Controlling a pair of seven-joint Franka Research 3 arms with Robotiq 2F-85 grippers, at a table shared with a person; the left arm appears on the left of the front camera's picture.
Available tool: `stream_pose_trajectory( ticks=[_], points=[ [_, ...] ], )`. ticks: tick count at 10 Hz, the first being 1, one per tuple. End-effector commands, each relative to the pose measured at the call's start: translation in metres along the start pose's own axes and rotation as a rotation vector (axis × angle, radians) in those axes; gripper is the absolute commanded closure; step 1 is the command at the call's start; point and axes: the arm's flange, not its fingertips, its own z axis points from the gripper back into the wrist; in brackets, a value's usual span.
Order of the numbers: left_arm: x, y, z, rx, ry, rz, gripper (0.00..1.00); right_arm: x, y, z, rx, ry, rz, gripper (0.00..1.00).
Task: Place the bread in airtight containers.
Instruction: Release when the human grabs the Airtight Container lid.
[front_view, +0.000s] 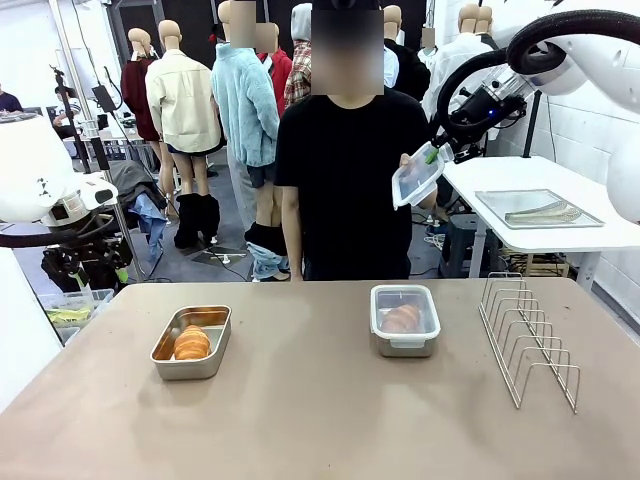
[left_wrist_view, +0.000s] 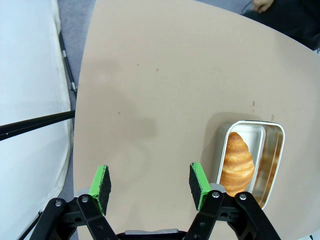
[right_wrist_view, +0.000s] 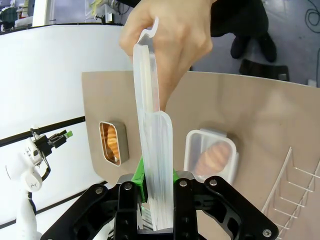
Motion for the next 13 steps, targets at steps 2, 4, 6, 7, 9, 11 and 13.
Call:
stream_pose_trajectory(
  ticks=[2, 4, 6, 7, 9, 11, 13],
  points=[
    [0.000, 0.001, 0.002, 0.000, -0.001, 0.001, 0.18, 0.000, 0.005, 0.004, 0.022, -0.001, 0.003, 1.00],
    [0.000, 0.001, 0.002, 0.000, -0.001, 0.001, 0.18, 0.000, 0.005, 0.004, 0.022, -0.001, 0.003, 1.00],
    [0.000, 0.001, 0.002, 0.000, -0.001, 0.001, 0.18, 0.000, 0.005, 0.004, 0.022, -0.001, 0.003, 1.00],
    [0.000, 0.001, 0.002, 0.000, -0.001, 0.001, 0.18, 0.000, 0.001, -0.001, 0.002, 0.001, 0.002, 0.80],
    [0.000, 0.001, 0.002, 0.000, -0.001, 0.001, 0.18, -0.021, 0.004, 0.022, -0.064, 0.029, 0.104, 0.40],
    [0.000, 0.001, 0.002, 0.000, -0.001, 0.001, 0.18, -0.044, 0.002, 0.049, -0.135, 0.041, 0.232, 0.01],
    [0.000, 0.001, 0.002, 0.000, -0.001, 0.001, 0.18, -0.072, -0.010, 0.068, -0.179, 0.070, 0.318, 0.00]
  ],
)
